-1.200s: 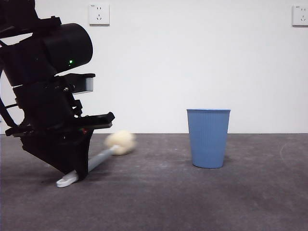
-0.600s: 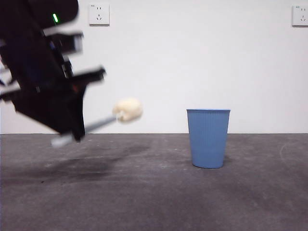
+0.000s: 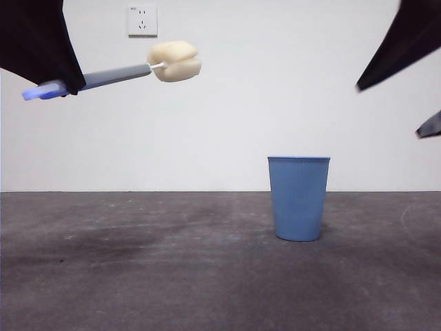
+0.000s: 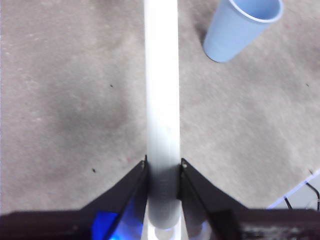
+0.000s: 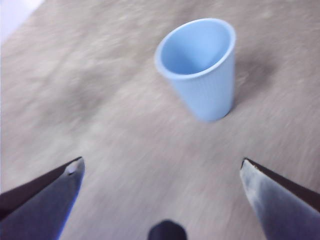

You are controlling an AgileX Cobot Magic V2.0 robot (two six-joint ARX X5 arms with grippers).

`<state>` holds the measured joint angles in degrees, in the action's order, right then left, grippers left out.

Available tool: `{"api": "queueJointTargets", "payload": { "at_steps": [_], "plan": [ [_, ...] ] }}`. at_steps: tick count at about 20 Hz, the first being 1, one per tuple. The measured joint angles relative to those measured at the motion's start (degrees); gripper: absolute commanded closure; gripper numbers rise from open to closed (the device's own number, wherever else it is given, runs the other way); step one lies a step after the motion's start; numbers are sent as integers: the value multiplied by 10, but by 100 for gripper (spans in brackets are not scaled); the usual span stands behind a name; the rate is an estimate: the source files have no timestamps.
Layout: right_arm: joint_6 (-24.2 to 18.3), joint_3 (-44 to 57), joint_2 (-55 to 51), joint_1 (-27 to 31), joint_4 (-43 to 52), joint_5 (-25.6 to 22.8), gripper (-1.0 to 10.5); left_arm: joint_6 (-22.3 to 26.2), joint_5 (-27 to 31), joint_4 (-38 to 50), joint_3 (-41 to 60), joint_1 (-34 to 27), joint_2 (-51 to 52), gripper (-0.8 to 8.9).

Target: Pick up the cup brush,pick up the cup,insert the brush into the cup,clean the cup,put the cup brush back,put the cup back to the fixed position on the table

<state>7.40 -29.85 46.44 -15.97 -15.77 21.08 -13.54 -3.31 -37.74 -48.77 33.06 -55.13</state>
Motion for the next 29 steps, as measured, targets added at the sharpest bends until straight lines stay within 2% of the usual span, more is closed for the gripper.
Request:
{"api": "queueJointTargets", "payload": {
  "at_steps": [5,8,17,29],
  "plan": [
    [1,2,136,-93,143,-109,350,0,-1,-8,0,12,-2,822],
    [0,2,221,-110,226,-162,350,1,-2,-21,0,13,-2,822],
    [-27,3,367,-110,419,-182,349,10,-2,-33,0,13,-2,822],
    [-29,3,502,-95,634,-183,357,11,-2,-33,0,13,-2,822]
  ]
}}
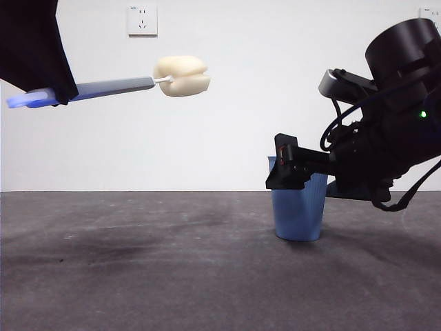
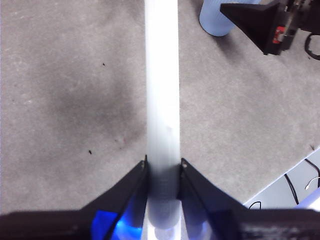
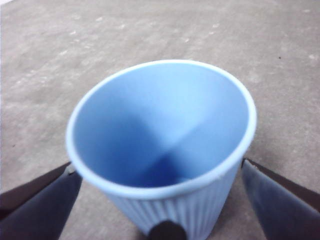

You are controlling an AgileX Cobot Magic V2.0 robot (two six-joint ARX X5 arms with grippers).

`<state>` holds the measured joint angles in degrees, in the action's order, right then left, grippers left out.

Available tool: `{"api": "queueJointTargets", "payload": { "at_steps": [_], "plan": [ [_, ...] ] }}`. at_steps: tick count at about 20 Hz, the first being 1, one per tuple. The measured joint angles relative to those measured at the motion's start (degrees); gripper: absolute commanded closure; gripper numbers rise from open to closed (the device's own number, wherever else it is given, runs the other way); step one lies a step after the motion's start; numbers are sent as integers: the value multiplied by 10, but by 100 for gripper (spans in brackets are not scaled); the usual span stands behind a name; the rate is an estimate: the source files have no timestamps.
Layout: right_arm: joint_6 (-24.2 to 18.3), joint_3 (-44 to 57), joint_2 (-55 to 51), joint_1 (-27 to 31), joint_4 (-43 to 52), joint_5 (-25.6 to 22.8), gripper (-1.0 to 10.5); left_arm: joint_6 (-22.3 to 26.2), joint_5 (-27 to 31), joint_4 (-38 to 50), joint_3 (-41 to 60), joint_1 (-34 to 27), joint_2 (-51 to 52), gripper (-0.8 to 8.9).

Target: Pick up the cup brush,pick up the cup,insert the brush into the cup,clean the cup,put the cup brush back,put the cup back to the fixed position on the table

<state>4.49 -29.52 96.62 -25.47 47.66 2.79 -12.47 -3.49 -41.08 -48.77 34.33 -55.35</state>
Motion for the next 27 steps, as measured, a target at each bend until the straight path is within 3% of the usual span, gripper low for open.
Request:
{"api": "queueJointTargets", "payload": {
  "at_steps": [9,13,17,22,27],
  "plan": [
    [0,0,17,0,32,2,964,13,0,0,0,0,0,822],
    [0,0,8,-8,-3,0,963,41,0,-18,0,0,0,822],
    [-25,0,-90,-27,-148,-3,963,106,3,-51,0,0,0,822],
    [-133,-73,-246,-52,-458,-76,963,166,3,-53,0,-2,0,822],
    [-248,-164,-282,-63,-693,-161,963,208,0,-74,0,8,0,822]
  ]
}}
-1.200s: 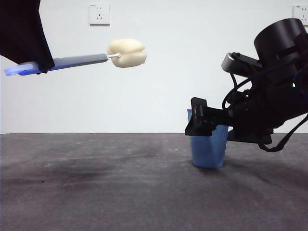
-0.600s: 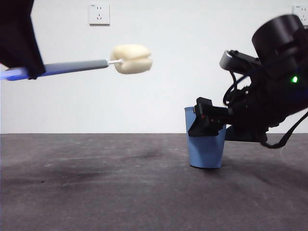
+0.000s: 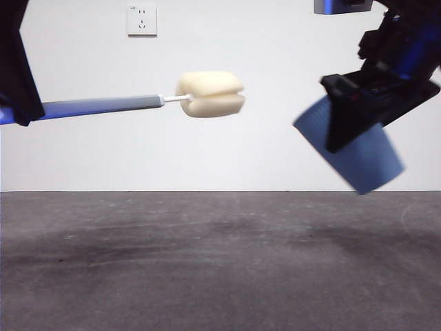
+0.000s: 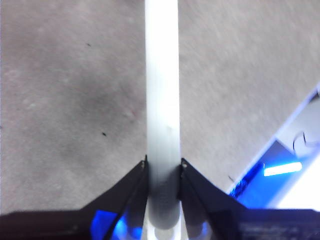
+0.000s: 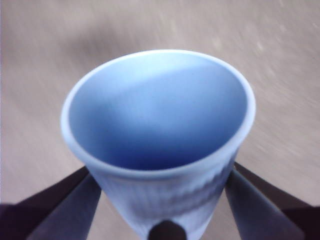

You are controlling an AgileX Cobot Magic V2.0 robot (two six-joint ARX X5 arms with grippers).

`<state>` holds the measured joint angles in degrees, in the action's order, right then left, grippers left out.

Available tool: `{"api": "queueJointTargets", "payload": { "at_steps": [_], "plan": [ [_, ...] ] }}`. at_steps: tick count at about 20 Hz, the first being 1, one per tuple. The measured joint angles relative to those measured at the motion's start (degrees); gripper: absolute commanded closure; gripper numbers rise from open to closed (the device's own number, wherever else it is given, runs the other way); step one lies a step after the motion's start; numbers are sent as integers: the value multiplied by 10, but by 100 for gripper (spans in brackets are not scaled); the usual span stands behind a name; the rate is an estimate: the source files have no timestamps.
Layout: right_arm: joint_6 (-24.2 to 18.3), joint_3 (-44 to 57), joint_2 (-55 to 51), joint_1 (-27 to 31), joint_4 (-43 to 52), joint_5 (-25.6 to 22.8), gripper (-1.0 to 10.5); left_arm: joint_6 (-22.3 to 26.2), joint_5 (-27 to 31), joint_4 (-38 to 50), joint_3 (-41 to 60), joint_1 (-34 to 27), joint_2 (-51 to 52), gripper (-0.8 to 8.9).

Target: Pick up the cup brush,pick up the cup,insert the brush into the cup,clean the cup,put the cup brush back,put the cup back to the fixed position on the table

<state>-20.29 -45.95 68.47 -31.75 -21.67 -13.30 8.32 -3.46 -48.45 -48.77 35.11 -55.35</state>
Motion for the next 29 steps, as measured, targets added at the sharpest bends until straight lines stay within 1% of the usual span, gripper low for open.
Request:
{"api": "queueJointTargets", "payload": {
  "at_steps": [2,5,8,10,13,16,19,24,29],
  "plan": [
    [-55,-21,0,-12,-55,-41,963,16,0,-14,0,20,0,822],
    [-136,-29,0,-44,-85,-87,963,33,1,-26,0,59,0,822],
    [-196,-29,0,-82,-110,-113,963,37,3,-32,0,84,0,822],
    [-223,-29,1,-104,-111,-135,963,37,3,-45,0,93,0,822],
    [-242,-29,1,-124,-117,-143,964,37,3,-51,0,100,-4,822],
    [-260,-29,9,-146,-124,-183,963,37,3,-52,-1,108,-5,822],
    [-272,-29,18,-168,-125,-188,964,37,3,-60,-1,118,-17,822],
    [-289,-29,46,-198,-126,-215,964,26,3,-53,-1,136,-44,822],
    [-299,-29,83,-246,-118,-216,964,8,2,-29,-1,149,-64,822]
  ]
}}
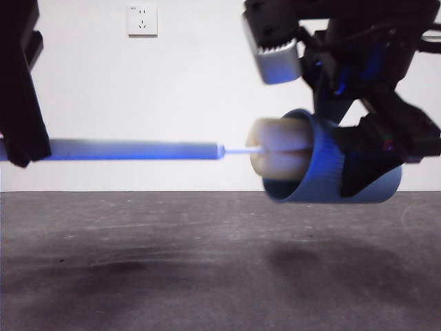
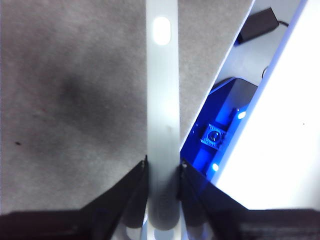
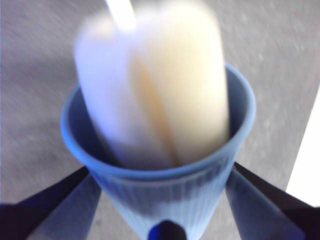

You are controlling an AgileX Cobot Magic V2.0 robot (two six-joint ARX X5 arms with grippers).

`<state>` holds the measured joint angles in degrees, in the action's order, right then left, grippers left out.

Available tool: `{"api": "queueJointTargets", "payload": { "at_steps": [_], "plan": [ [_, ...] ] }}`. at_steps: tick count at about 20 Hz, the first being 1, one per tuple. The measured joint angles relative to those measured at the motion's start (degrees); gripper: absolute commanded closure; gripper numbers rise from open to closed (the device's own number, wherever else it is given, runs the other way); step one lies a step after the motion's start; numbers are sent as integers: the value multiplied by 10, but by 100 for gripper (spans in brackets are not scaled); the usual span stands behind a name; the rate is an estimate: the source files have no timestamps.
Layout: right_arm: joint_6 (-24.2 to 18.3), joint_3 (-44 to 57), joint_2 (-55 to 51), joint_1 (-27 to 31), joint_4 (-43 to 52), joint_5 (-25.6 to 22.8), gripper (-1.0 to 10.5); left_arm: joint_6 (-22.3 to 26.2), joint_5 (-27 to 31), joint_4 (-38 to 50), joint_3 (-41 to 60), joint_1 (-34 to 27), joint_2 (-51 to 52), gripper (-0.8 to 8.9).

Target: Pick up the cup brush,pick up the cup,insert the brush into the cup,clean the cup,put the cup brush back,put the cup back to the fixed position on the table

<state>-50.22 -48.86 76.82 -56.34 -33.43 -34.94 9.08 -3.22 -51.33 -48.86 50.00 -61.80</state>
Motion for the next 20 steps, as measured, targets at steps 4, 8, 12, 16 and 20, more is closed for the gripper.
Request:
{"api": "queueJointTargets", "payload": {
  "at_steps": [4,8,12,16,20],
  "plan": [
    [-2,0,25,-33,22,0,964,-24,0,32,0,19,-40,822],
    [-2,0,36,-49,17,-7,964,-54,-7,75,0,31,-60,822],
    [-2,0,36,-51,15,-23,964,-61,12,42,0,31,-52,822],
    [1,0,36,-51,4,-24,964,-61,56,-72,0,32,-9,822],
    [2,0,36,-51,2,-24,964,-61,57,-116,0,32,37,822]
  ]
}}
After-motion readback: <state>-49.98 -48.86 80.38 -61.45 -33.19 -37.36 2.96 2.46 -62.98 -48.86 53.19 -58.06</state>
